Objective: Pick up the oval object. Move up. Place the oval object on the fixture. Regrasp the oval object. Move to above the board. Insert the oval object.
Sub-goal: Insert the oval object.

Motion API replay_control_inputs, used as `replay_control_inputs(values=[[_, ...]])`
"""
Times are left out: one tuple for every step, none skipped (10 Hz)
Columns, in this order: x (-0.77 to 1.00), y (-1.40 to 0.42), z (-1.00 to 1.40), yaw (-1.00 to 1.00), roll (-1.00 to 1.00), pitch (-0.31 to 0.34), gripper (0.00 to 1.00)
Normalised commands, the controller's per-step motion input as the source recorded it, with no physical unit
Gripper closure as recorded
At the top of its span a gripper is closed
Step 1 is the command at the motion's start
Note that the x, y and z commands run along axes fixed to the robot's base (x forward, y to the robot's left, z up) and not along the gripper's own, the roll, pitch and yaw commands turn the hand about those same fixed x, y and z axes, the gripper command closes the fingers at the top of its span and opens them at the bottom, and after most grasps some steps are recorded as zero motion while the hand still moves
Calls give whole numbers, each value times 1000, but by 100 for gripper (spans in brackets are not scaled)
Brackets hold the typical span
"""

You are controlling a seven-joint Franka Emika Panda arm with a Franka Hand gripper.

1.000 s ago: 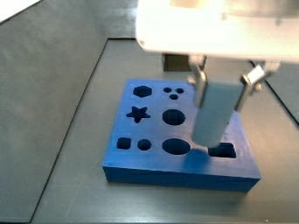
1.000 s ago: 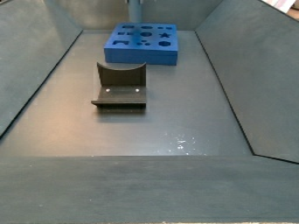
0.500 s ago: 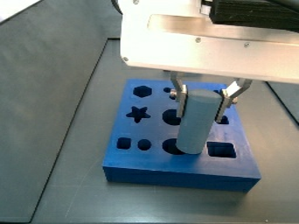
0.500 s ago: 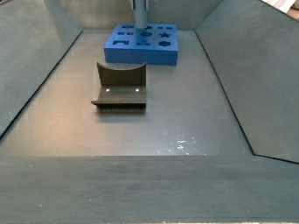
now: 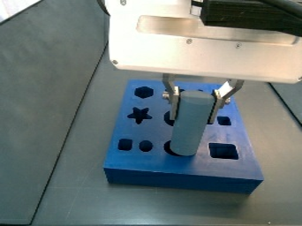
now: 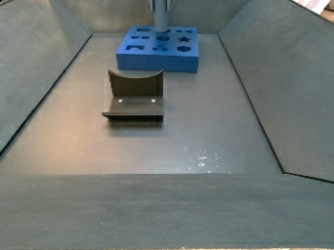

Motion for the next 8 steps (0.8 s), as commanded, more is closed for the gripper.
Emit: replay_control_inputs(values=[[97,51,-137,300,9,0,100],[0,0,0,51,7,0,100],[-111,-26,-86,0,23,-16,100],[-417,-14,-414,0,0,-81,100],[-446,0,-349,0,-20,-100,100],[-303,0,-180,0,-43,-79,100],[-117,0,-63,0,0,-14,100],[0,-260,-200,0,-39,-41,100]])
